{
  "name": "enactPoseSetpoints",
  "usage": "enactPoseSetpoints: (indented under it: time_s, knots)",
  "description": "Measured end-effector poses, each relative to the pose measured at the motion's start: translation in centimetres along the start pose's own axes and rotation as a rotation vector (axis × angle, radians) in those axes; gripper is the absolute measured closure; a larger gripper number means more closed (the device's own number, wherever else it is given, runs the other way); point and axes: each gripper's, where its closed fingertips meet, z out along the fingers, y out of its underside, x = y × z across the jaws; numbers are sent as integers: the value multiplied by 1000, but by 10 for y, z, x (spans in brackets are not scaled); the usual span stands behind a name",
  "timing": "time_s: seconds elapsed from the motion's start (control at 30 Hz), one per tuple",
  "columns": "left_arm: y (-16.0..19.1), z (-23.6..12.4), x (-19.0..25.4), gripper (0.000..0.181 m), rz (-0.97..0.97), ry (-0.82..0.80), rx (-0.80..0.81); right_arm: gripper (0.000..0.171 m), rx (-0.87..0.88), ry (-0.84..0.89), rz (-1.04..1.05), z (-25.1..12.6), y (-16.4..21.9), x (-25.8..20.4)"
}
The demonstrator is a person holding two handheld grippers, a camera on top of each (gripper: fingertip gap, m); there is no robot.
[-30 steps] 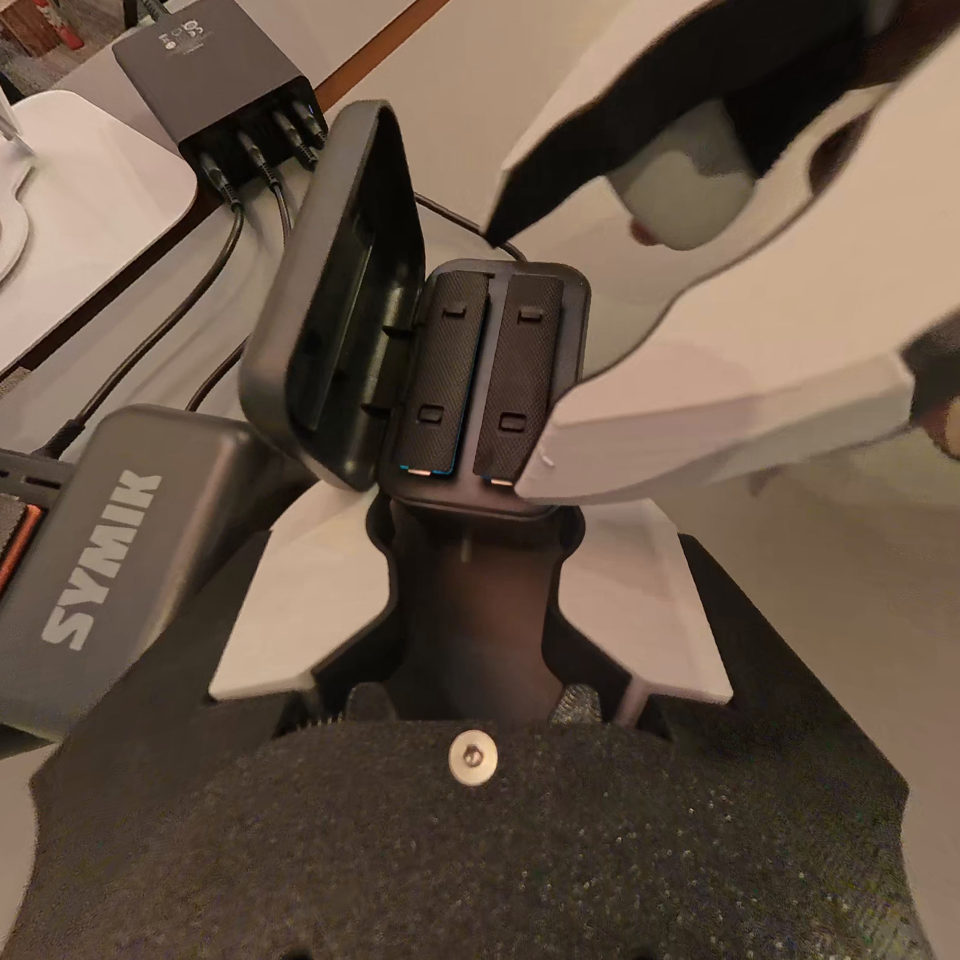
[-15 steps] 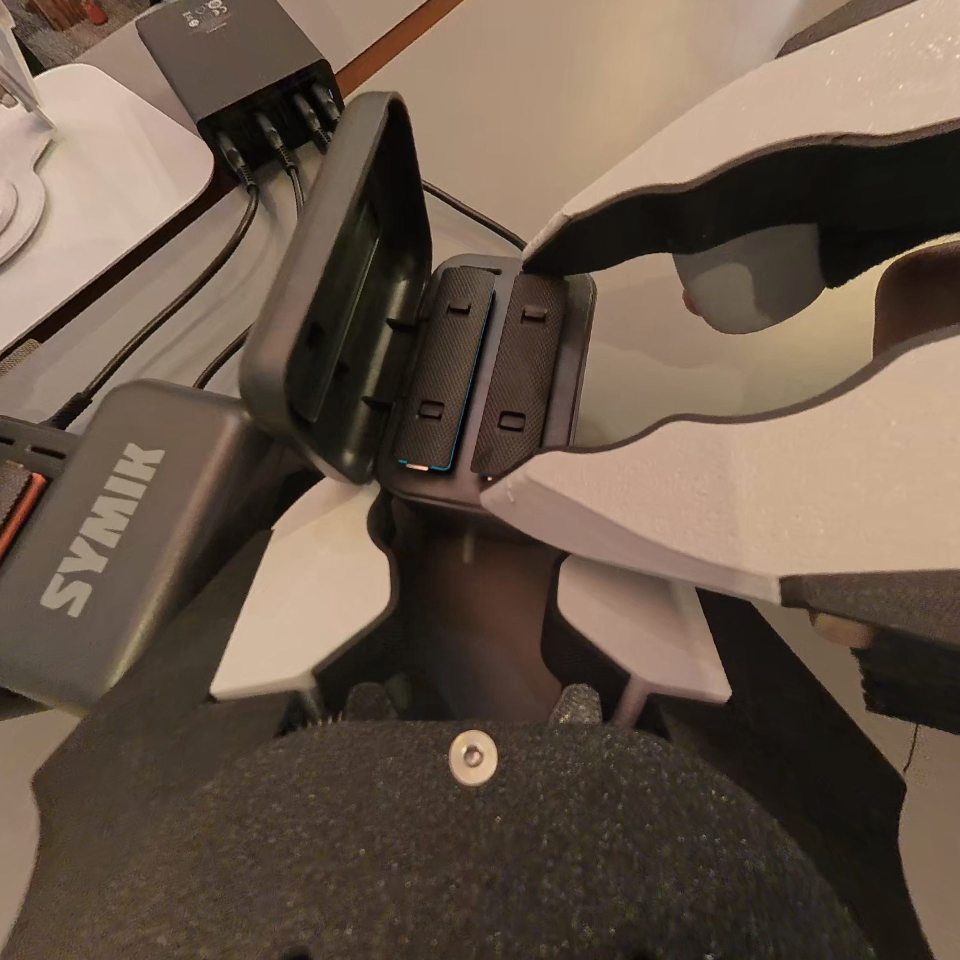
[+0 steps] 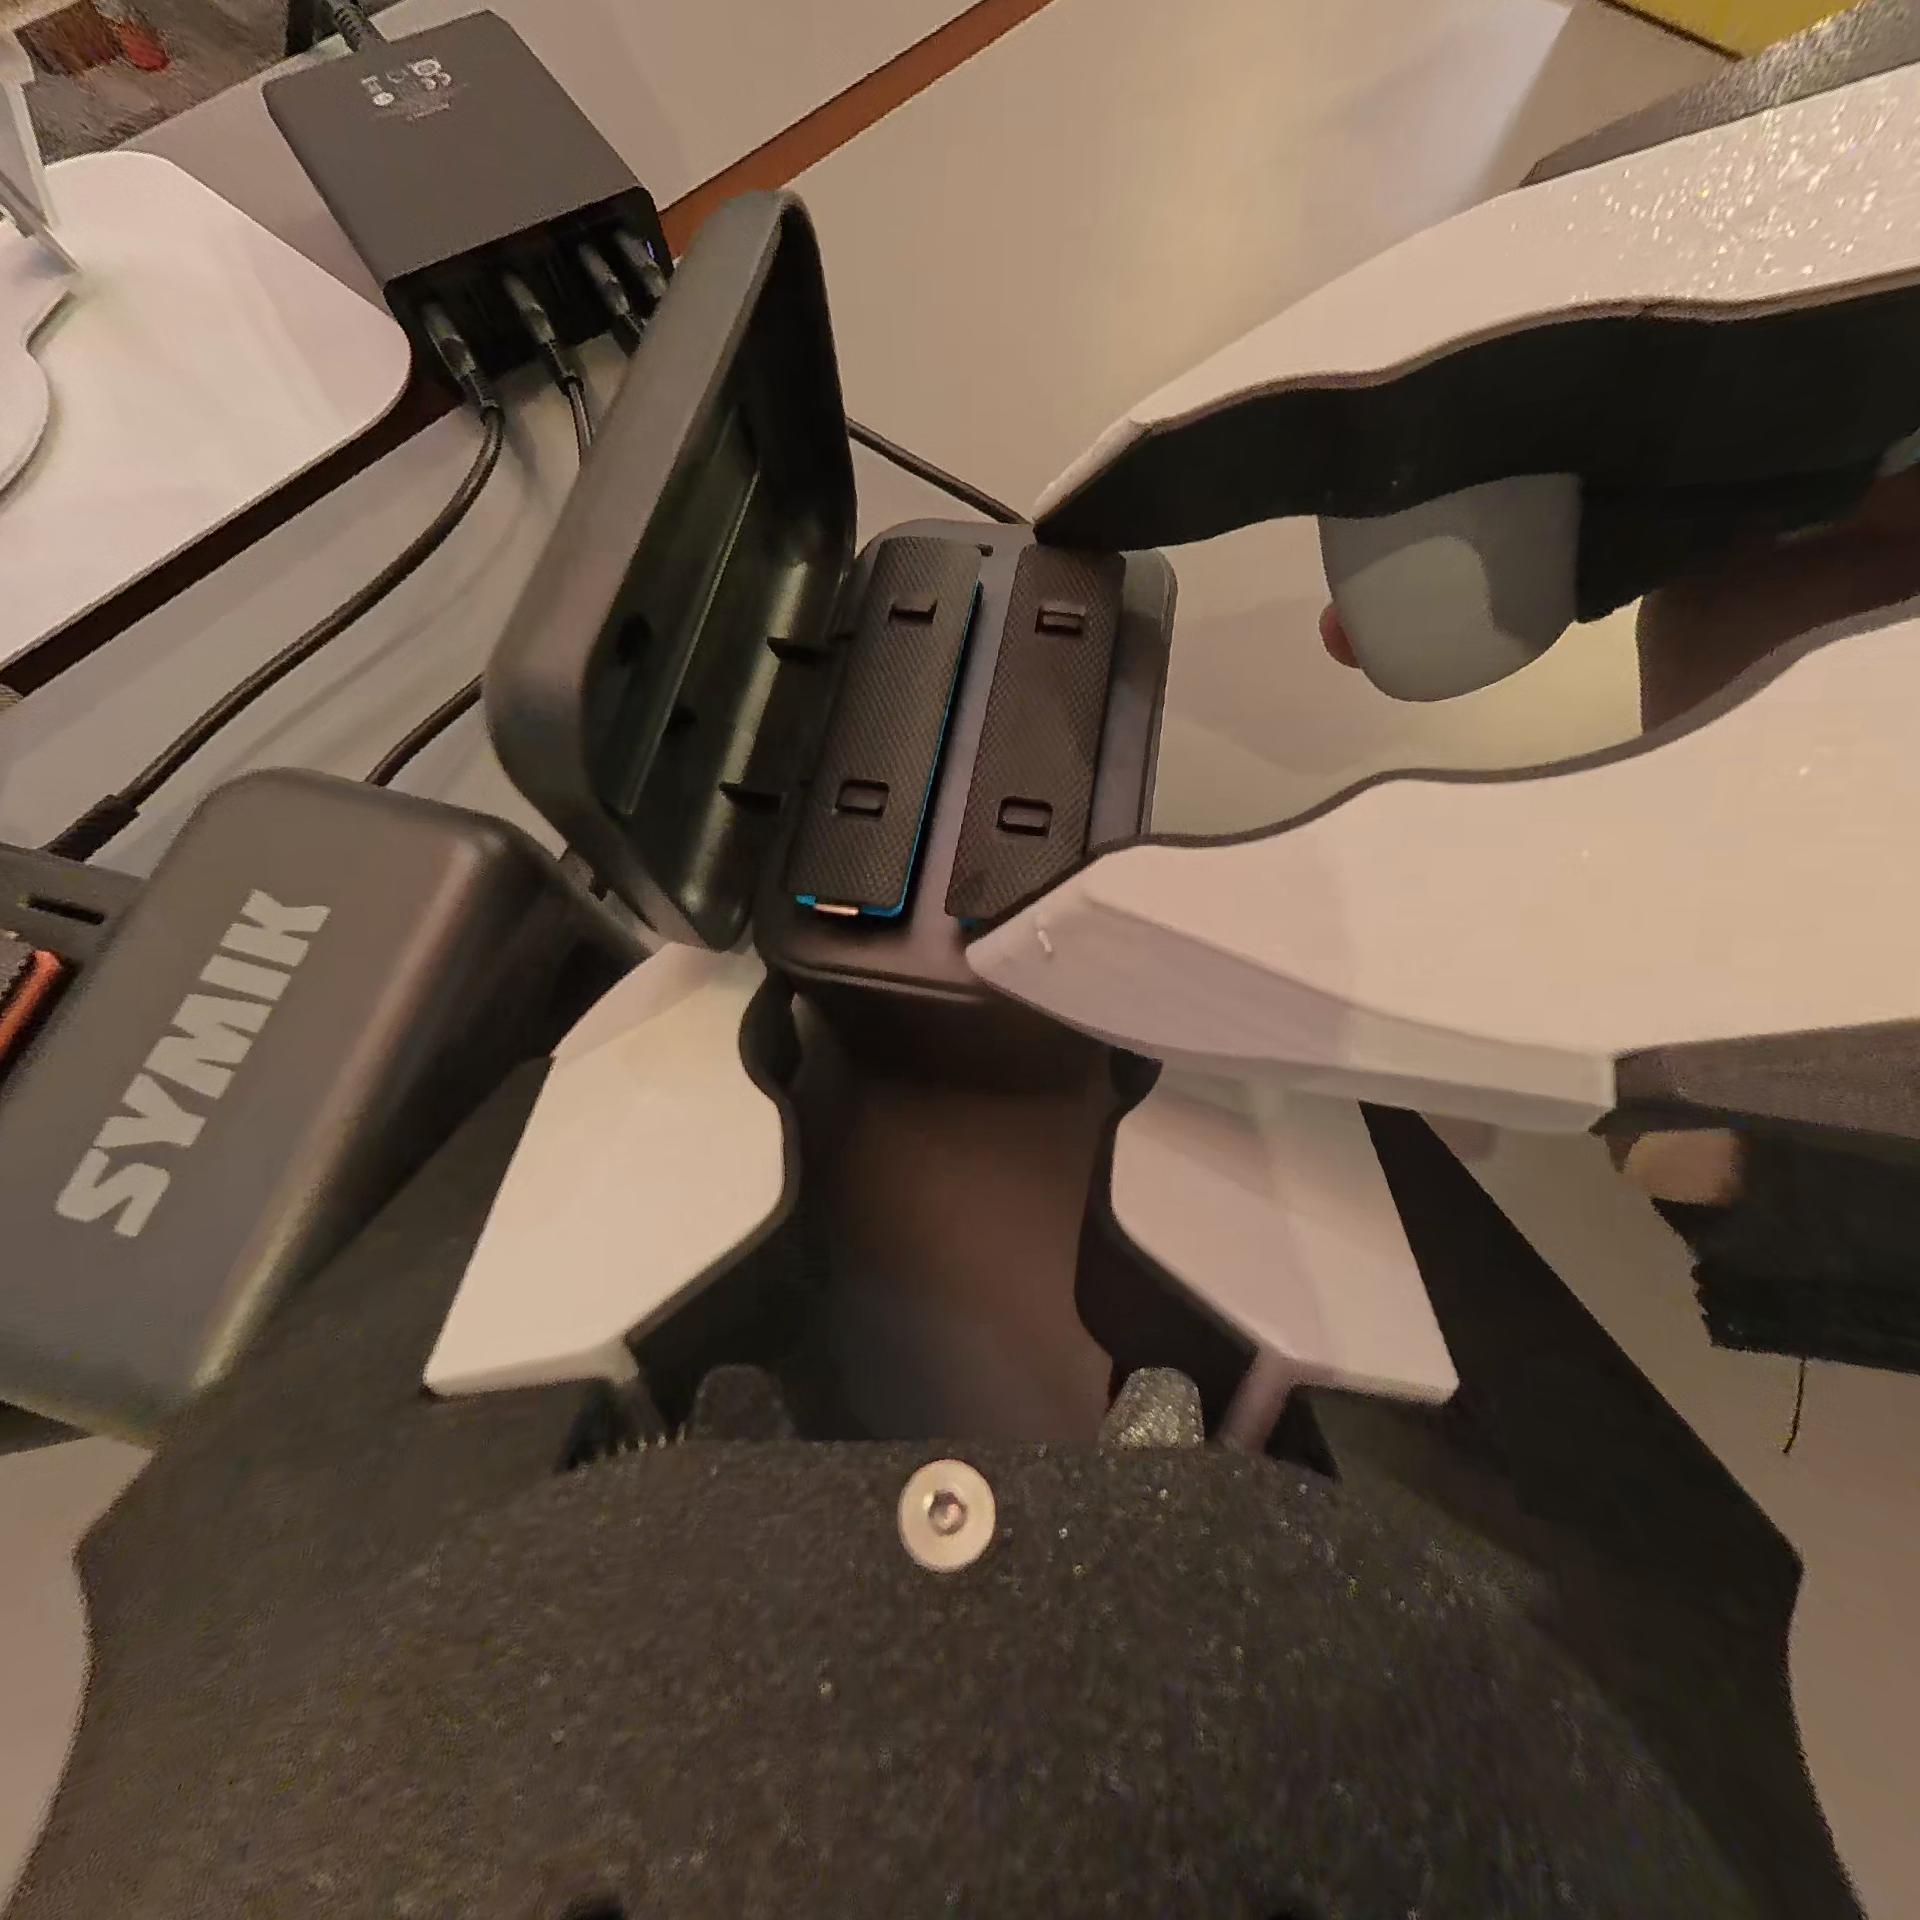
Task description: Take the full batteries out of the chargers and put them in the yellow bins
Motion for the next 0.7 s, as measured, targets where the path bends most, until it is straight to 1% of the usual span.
enactPoseSetpoints:
  time_s: [0.2, 0.33, 0.4, 0.43, 0.47, 0.5, 0.57, 0.7]
  knots:
    - [-5, -2, 1, 123, 0, 12, 23, 114, 48, -14, 52, -2, -5, 2]
    - [-12, -6, 1, 123, 6, 13, 40, 114, 109, -13, 47, -6, -13, 3]
    - [4, -1, -2, 123, 40, -11, -40, 114, 212, -35, 92, -16, -31, 4]
    - [5, 0, -1, 121, 49, -15, -21, 114, 253, -44, 116, -22, -42, 5]
    - [0, -4, 0, 123, 34, -12, -10, 113, 269, -35, 104, -26, -49, 7]
    - [-8, -8, 1, 124, 15, -3, 34, 113, 284, -24, 82, -28, -52, 8]
    - [-13, -10, 0, 124, 17, -3, 39, 114, 308, -34, 90, -33, -55, 9]
    - [-7, -7, 0, 124, 24, 0, 19, 113, 348, -13, 100, -44, -66, 19]
